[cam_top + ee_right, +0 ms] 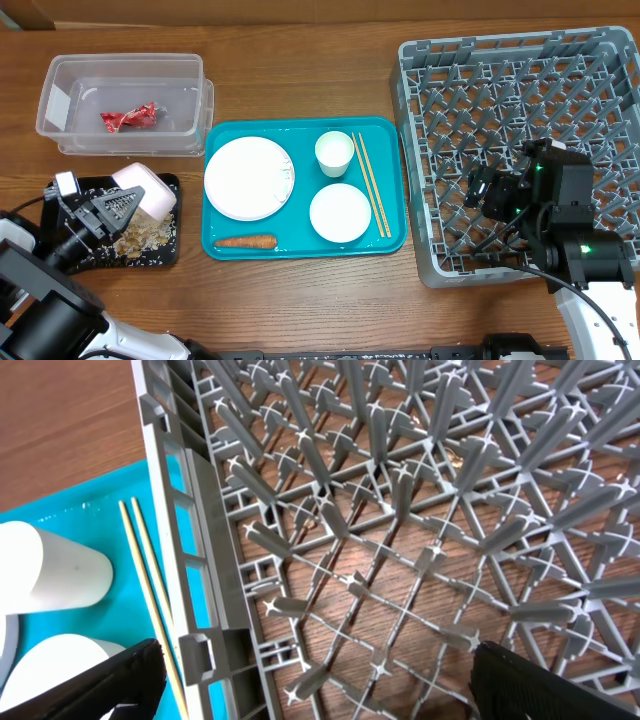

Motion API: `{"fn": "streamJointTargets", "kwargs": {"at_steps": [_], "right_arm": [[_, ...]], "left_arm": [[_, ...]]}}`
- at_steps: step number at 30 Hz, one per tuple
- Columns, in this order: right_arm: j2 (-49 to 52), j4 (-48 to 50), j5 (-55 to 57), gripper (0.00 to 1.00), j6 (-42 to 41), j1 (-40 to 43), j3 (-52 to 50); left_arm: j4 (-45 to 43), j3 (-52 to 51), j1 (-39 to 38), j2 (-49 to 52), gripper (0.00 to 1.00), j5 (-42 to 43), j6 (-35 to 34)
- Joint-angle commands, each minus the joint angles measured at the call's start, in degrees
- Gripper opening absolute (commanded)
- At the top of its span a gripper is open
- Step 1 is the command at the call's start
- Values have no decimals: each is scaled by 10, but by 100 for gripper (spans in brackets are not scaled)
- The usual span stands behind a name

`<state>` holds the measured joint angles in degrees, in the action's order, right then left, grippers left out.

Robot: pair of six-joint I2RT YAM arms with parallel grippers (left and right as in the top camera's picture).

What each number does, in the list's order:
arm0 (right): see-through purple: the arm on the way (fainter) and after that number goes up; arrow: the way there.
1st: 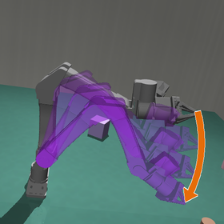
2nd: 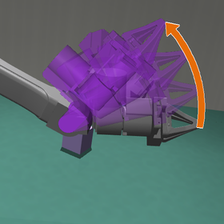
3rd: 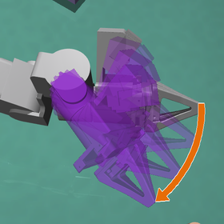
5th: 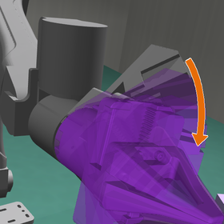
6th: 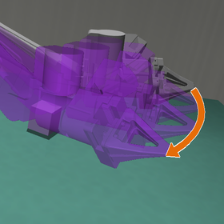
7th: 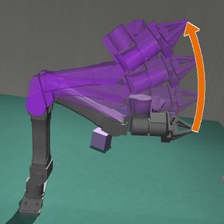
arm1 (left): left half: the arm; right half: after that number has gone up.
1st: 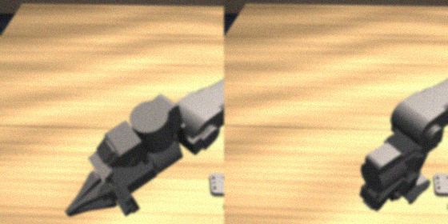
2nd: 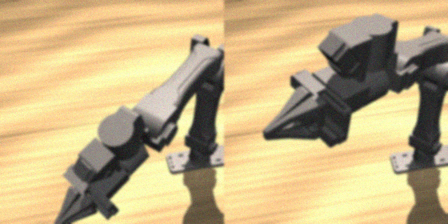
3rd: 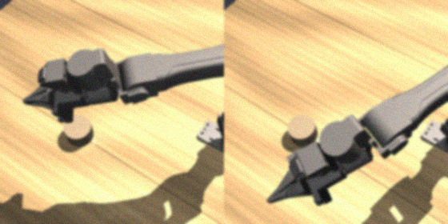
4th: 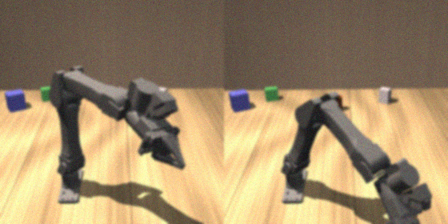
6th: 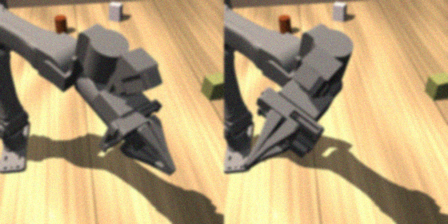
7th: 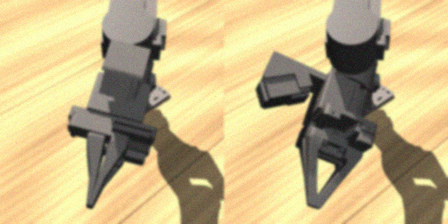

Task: Sort waste into correct bins and load items into the dishwasher
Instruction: 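Tip the pink plate over the black tray to dump the rice, then return the pink plate to the teal tray with the left gripper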

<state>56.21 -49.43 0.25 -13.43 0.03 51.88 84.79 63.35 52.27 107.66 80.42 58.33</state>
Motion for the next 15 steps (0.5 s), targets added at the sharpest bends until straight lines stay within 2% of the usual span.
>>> {"fn": "streamJointTargets", "kwargs": {"at_steps": [1, 2, 4, 7, 12, 15], "right_arm": [[-4, 2, 4, 100, 3, 4, 14], [-4, 1, 3, 100, 3, 4, 14], [-4, 1, 4, 100, 3, 4, 14], [-4, 6, 4, 100, 3, 4, 14], [-4, 15, 3, 100, 3, 4, 14], [-4, 15, 4, 100, 3, 4, 14]], "left_arm": [[-30, 4, 2, 7, 4, 22, 2], [-18, 7, 1, 5, 4, 15, -8], [43, 16, -17, -2, 4, 0, 70], [114, 47, -46, -9, 4, 4, 127], [120, 143, -137, -20, 4, -16, 57], [91, 223, -216, -20, 4, -63, -55]]}}
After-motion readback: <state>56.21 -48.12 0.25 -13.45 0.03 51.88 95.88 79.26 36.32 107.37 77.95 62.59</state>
